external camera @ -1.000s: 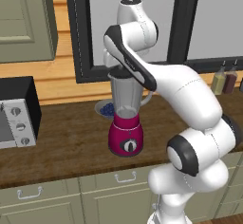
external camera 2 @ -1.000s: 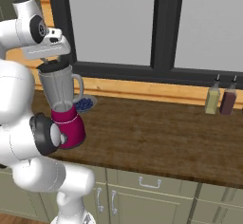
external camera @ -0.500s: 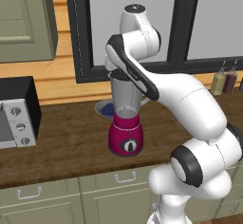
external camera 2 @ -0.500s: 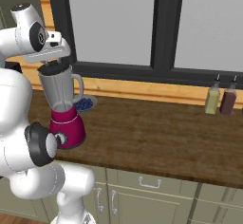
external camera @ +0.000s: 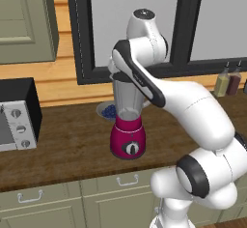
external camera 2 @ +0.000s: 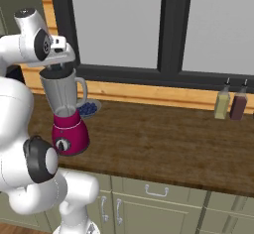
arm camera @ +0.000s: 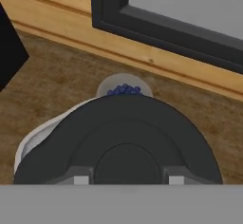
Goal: Close the lid blender by securely placing the lid on top.
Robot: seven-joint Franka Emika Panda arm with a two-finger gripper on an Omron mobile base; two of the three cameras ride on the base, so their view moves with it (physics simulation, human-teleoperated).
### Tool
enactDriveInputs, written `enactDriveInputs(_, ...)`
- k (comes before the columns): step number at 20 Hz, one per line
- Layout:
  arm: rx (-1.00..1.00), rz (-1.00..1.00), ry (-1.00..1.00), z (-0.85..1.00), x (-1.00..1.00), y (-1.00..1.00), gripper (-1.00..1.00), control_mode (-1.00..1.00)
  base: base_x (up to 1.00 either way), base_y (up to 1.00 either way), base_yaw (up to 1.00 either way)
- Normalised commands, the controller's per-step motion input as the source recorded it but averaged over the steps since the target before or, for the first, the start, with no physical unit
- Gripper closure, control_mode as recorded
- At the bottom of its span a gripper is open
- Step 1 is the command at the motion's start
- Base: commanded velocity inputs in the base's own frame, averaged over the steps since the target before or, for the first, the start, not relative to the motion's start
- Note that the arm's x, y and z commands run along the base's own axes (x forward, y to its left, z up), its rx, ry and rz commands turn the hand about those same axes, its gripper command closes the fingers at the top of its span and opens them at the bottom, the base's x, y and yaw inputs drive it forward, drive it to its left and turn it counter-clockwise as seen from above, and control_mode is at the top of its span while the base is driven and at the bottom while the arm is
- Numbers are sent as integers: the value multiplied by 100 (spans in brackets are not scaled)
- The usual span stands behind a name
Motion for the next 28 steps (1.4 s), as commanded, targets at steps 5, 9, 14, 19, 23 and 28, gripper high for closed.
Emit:
enactDriveInputs(5, 8, 0, 3, -22, 2, 0, 100, -100, 0, 0, 0)
enactDriveInputs(9, 8, 0, 17, -8, 0, 0, 100, -100, 0, 0, 0)
enactDriveInputs(14, 3, -2, 26, -3, 0, 0, 100, -100, 0, 0, 0)
enactDriveInputs(19, 0, 0, 14, -28, 0, 0, 100, -100, 0, 0, 0)
enactDriveInputs(23, -3, 0, 0, -56, 0, 0, 100, -100, 0, 0, 0)
enactDriveInputs(28, -4, 0, 0, -54, 0, 0, -100, -100, 0, 0, 0)
